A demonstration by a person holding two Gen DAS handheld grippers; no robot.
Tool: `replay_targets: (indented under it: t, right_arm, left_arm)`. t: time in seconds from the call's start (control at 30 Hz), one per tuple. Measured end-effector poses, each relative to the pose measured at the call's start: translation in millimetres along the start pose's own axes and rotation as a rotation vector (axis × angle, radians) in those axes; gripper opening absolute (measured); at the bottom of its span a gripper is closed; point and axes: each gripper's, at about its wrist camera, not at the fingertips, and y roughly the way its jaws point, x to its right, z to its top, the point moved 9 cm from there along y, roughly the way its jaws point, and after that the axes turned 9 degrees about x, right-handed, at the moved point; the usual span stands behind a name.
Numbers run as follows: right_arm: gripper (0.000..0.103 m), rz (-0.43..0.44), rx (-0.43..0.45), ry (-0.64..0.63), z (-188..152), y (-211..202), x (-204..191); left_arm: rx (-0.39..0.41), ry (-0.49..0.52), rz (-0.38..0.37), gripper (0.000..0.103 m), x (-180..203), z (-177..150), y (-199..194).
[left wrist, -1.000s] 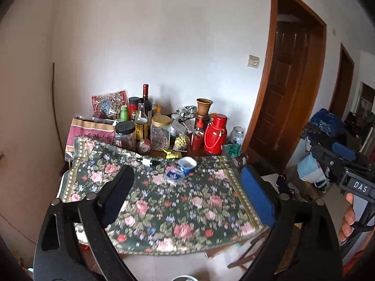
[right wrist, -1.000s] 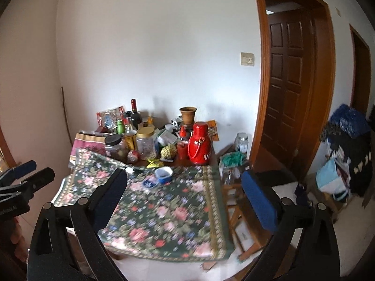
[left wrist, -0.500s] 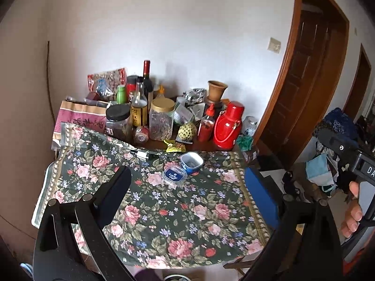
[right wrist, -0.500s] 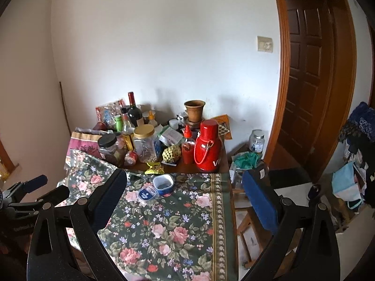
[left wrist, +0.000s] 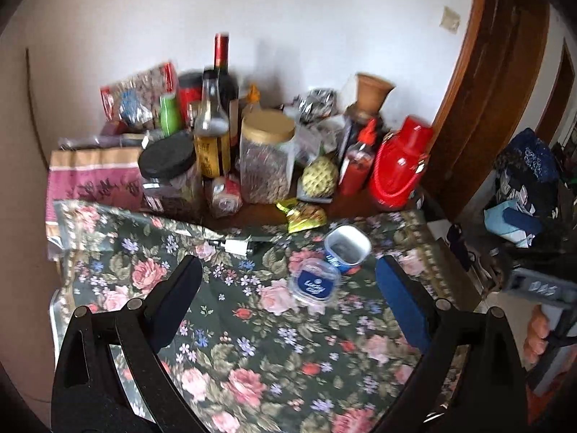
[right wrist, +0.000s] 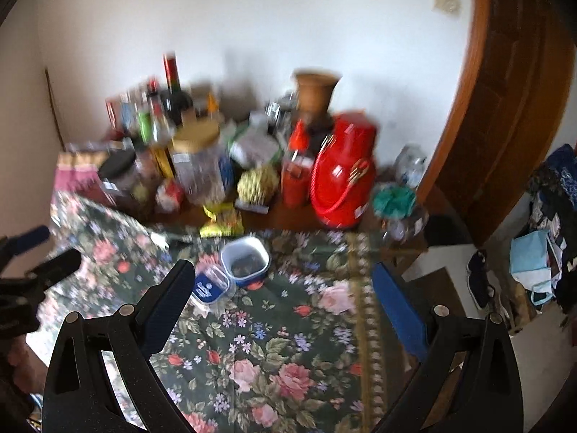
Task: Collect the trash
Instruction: 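Grasp the clear Lucky Cup lid with the left tool while the right tool grasps the blue cup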
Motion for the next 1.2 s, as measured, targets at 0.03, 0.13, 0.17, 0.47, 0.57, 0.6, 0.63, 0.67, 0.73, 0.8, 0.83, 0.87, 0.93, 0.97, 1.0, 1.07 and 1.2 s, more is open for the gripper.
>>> replay_targets:
  t: [0.03, 0.13, 0.17, 0.47, 0.57, 0.6, 0.63, 0.67, 0.73, 0.8, 0.83, 0.87, 0.93, 0.97, 1.0, 1.07, 1.2]
  right_arm:
    - [0.098, -0.003, -0.028, -0.010, -5, 18, -4]
    - [0.098, 0.001, -0.105, -0.010, -22, 63, -12]
    - [0.096, 0.003, -0.128, -0.005, -27, 74, -13]
    - [0.063, 0.038, -0.310, 0.155, -63, 162, 0]
    - [0.046, 0.075, -0.343, 0.200, -70, 173, 2]
    - [0.042, 0.085, -0.357, 0.202, -73, 176, 1]
    - [0.035, 0.094, -0.366, 0.202, -75, 178, 0]
    - [0.031, 0.102, -0.371, 0.203, -76, 178, -1]
    - [0.016, 0.117, -0.375, 0.205, -78, 179, -2]
    - [0.009, 0.131, -0.365, 0.209, -79, 176, -4]
    - [0.009, 0.129, -0.355, 0.212, -78, 175, -4]
    - [0.008, 0.126, -0.344, 0.215, -78, 172, -2]
    - [0.007, 0.117, -0.322, 0.229, -76, 165, 2]
    - [0.007, 0.110, -0.314, 0.234, -75, 162, 4]
    - [0.007, 0.100, -0.304, 0.238, -75, 157, 8]
    - [0.007, 0.093, -0.293, 0.248, -75, 148, 15]
    - [0.007, 0.070, -0.275, 0.256, -75, 126, 31]
  left_arm:
    - [-0.025, -0.004, -0.002, 0.097, -7, -5, 14]
    - [-0.082, 0.001, -0.003, 0.097, -19, -19, 44]
    - [-0.105, 0.002, -0.005, 0.097, -23, -26, 56]
    - [-0.267, 0.025, -0.107, 0.097, -9, -78, 124]
    - [-0.309, 0.045, -0.144, 0.097, 6, -92, 139]
    - [-0.319, 0.050, -0.154, 0.097, 10, -95, 143]
    - [-0.330, 0.056, -0.161, 0.097, 13, -98, 148]
    - [-0.343, 0.065, -0.168, 0.097, 18, -101, 153]
    - [-0.356, 0.081, -0.180, 0.097, 24, -105, 162]
    - [-0.368, 0.103, -0.186, 0.097, 31, -109, 170]
    - [-0.375, 0.121, -0.185, 0.097, 34, -111, 175]
    - [-0.380, 0.135, -0.182, 0.097, 36, -112, 178]
    - [-0.389, 0.177, -0.166, 0.097, 41, -116, 186]
    - [-0.390, 0.196, -0.157, 0.097, 43, -117, 190]
    - [-0.392, 0.210, -0.148, 0.097, 44, -118, 194]
    - [-0.395, 0.229, -0.132, 0.097, 46, -120, 199]
    - [-0.366, 0.245, -0.118, 0.096, 52, -117, 205]
